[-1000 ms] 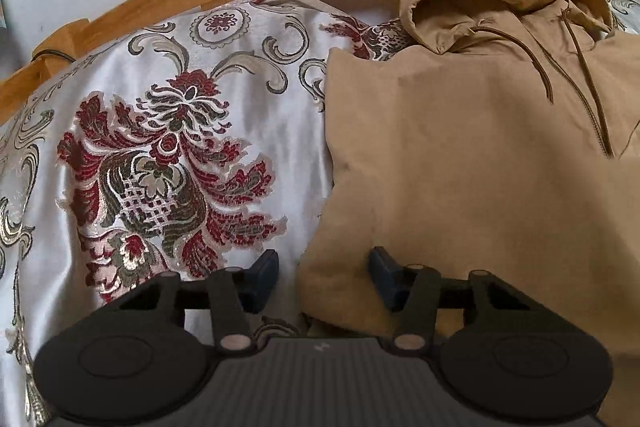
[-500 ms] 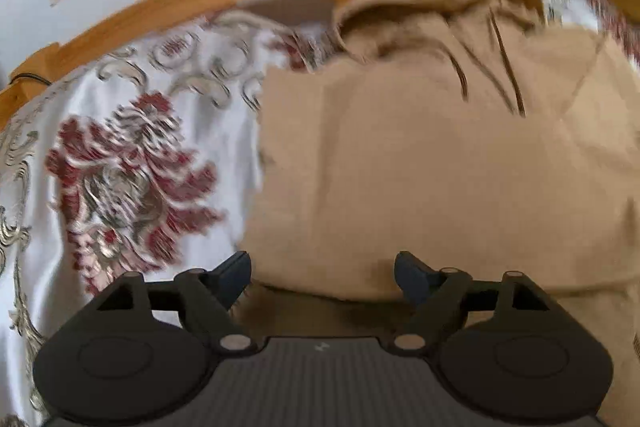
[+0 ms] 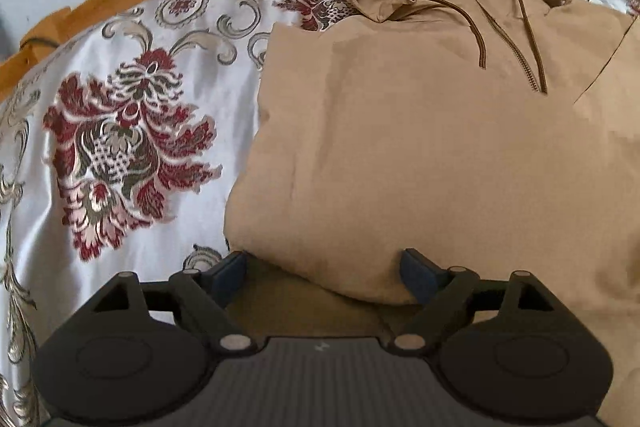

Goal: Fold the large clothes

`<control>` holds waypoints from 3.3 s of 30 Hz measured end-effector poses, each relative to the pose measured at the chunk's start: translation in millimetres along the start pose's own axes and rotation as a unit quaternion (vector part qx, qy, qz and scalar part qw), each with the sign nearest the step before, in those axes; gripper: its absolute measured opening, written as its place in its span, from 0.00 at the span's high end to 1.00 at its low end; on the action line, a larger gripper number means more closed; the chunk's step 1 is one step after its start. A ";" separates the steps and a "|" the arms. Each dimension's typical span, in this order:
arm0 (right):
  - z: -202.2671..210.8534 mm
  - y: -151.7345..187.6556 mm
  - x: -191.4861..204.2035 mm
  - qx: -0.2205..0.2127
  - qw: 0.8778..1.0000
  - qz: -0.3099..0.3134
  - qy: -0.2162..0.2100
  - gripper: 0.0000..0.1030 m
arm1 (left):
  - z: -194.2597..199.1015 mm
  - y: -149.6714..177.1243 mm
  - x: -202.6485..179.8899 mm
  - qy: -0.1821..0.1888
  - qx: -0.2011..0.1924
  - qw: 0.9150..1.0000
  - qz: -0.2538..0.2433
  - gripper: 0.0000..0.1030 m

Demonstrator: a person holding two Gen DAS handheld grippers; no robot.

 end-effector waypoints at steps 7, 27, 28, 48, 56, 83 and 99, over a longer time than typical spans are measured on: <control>0.1 -7.7 -34.1 0.037 0.990 -0.029 0.130 0.84 | 7.7 4.4 3.2 0.013 0.005 1.000 0.009 0.13; -9.0 21.1 2.6 -0.052 0.940 0.261 0.212 0.34 | 35.1 23.7 -44.0 0.140 -0.018 0.989 -0.040 0.04; -10.2 21.3 -1.8 -0.044 0.947 0.246 0.201 0.34 | 43.5 24.9 -50.4 0.171 -0.032 0.984 -0.047 0.04; -20.5 -20.5 -21.2 -0.078 0.943 0.226 0.233 0.85 | 27.7 20.9 -112.1 0.155 -0.012 0.982 -0.107 0.04; -52.9 20.1 -16.3 0.008 0.918 0.308 0.249 0.64 | 23.1 12.9 -95.3 0.152 0.021 0.985 -0.082 0.02; -174.4 -229.0 60.0 -0.108 0.922 0.303 0.218 0.39 | -29.6 -219.9 -14.8 -0.027 -0.158 0.980 -0.118 0.18; -176.3 -251.1 61.5 -0.215 0.909 0.269 0.234 0.98 | -36.8 -217.6 13.5 0.024 -0.245 0.969 0.027 0.98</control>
Point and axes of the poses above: each gripper's, at about its wrist camera, not at the fingertips, and z roughly against the way its jaws point, x to its left, y to its underside, the point moved 7 cm from there along -z, roughly the way its jaws point, and after that the axes turned 4 degrees about x, right-handed, at the moved point
